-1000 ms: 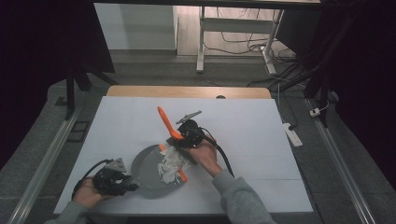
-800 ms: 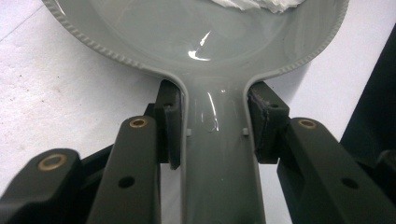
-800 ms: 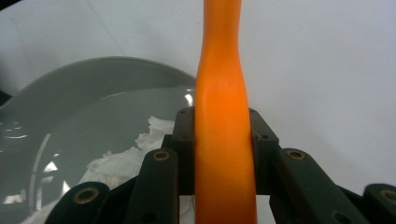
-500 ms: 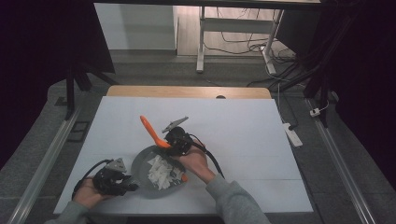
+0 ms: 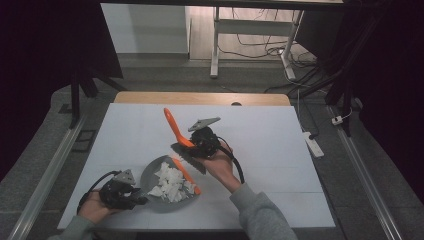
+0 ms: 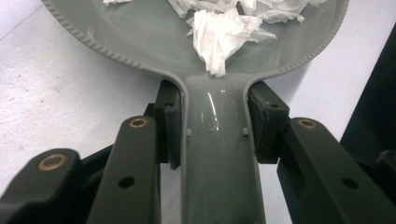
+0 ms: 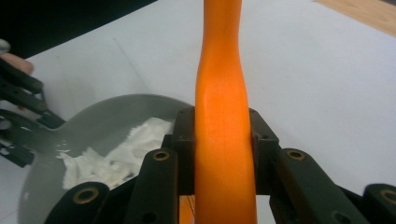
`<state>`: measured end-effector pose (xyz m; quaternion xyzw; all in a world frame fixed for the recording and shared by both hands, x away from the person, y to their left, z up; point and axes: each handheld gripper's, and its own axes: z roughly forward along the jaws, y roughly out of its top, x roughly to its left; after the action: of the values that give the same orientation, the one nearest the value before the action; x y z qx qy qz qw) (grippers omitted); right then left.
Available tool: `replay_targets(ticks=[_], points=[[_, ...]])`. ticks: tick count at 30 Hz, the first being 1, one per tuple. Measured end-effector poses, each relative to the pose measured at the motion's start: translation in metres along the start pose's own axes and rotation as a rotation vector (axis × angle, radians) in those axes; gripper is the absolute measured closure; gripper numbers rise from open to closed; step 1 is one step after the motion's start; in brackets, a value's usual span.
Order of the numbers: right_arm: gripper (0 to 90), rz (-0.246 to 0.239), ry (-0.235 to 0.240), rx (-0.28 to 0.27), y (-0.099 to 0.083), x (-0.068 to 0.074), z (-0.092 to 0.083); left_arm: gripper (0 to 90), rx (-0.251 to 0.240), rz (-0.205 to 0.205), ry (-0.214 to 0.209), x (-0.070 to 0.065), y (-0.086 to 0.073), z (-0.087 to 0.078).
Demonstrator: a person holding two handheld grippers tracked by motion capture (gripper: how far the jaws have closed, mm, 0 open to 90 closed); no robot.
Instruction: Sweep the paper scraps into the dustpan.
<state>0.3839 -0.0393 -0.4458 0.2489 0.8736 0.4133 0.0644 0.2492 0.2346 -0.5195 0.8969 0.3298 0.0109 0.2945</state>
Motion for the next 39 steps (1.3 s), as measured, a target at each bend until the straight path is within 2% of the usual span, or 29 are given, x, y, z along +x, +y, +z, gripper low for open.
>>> replay_targets(ticks=[4, 8, 15, 21, 24, 27, 33, 39], points=[[70.4, 0.016, -0.031, 0.004, -0.004, -0.01, -0.004, 61.6, 0.0, 0.0, 0.0, 0.0, 0.0, 0.0], [70.4, 0.033, -0.047, 0.022, -0.008, -0.017, 0.0, 61.6, -0.001, -0.001, 0.0, 0.0, 0.0, 0.0], [70.4, 0.052, -0.065, 0.07, -0.012, -0.025, 0.017, 61.6, -0.002, -0.002, -0.002, 0.0, 0.0, 0.0], [70.4, 0.045, -0.082, 0.129, -0.011, -0.028, 0.036, 61.6, -0.001, -0.002, -0.002, 0.001, 0.0, 0.0], [70.4, 0.036, -0.081, 0.164, -0.009, -0.026, 0.042, 61.6, -0.001, -0.001, -0.001, 0.001, 0.0, 0.0], [70.4, 0.044, -0.073, 0.184, -0.005, -0.023, 0.047, 61.6, -0.002, -0.001, -0.001, 0.0, 0.0, 0.0], [70.5, 0.025, -0.047, 0.211, -0.002, -0.013, 0.056, 61.6, -0.001, 0.0, -0.001, 0.001, 0.0, 0.0], [70.4, -0.017, -0.015, 0.241, -0.001, 0.002, 0.058, 61.6, -0.001, 0.0, 0.0, 0.001, 0.0, 0.0]])
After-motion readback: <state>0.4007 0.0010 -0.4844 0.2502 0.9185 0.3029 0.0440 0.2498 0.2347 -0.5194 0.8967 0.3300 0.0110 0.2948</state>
